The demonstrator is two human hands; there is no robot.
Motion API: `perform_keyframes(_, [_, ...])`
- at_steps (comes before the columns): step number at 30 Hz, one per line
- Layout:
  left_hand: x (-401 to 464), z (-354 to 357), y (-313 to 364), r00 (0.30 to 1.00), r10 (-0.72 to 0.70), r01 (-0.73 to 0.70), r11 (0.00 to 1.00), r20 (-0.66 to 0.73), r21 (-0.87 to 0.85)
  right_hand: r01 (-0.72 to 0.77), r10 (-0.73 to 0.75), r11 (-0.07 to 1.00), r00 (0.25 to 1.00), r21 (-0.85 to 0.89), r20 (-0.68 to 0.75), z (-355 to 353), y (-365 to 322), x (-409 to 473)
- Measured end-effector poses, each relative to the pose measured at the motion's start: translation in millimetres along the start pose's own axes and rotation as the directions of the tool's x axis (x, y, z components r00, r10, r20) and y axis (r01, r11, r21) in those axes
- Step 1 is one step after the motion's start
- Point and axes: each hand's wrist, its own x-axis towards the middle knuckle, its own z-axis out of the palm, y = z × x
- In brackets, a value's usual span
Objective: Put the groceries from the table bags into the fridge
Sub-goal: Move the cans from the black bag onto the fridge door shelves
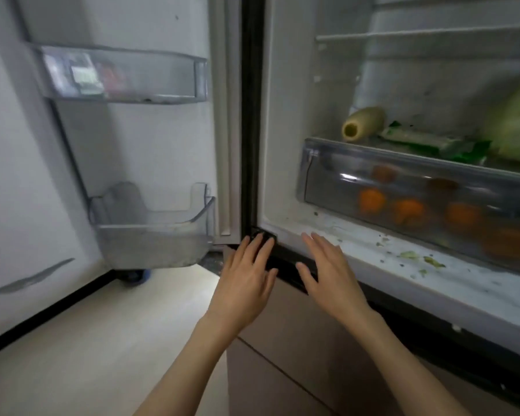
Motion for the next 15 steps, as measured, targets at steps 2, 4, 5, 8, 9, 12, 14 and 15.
perform_keyframes(2, [-39.0,1.5,-16.0,0.999,-0.040,0.038,0.998,0.036,0.040,0.003,-0.003,1.000,0.998,0.005,0.064,21.0,-14.5,-19.5])
perform_keyframes(4, [-78.4,0.3,-33.4,0.993,-0.089,0.084,0.994,0.078,0.076,0.019,-0.021,1.000,0.991,0.021,0.133,42.4,-31.2,-36.7])
perform_keyframes(5, [-98.0,-1.2,-43.3,0.988,-0.123,0.115,0.990,0.092,0.088,0.033,-0.038,0.999,0.985,0.034,0.168,52.4,-41.0,-44.7])
perform_keyframes(8, [-156.2,-19.5,-72.3,0.960,-0.254,0.236,0.961,0.117,0.144,0.082,-0.107,0.991,0.961,0.103,0.256,82.5,-80.4,-68.2])
perform_keyframes(9, [-176.8,-27.2,-82.6,0.948,-0.299,0.280,0.947,0.112,0.157,0.102,-0.137,0.985,0.951,0.136,0.277,92.5,-97.6,-76.3])
perform_keyframes(12, [-241.4,-56.2,-105.7,0.911,-0.405,0.391,0.906,0.070,0.160,0.172,-0.230,0.966,0.913,0.195,0.336,123.2,-156.2,-105.9])
perform_keyframes(14, [-284.5,-71.4,-122.1,0.857,-0.510,0.490,0.852,0.078,0.185,0.247,-0.312,0.945,0.876,0.214,0.367,143.6,-194.7,-127.4])
perform_keyframes(15, [-305.7,-77.8,-130.4,0.827,-0.557,0.536,0.822,0.074,0.192,0.279,-0.348,0.933,0.857,0.228,0.379,152.9,-213.2,-137.5])
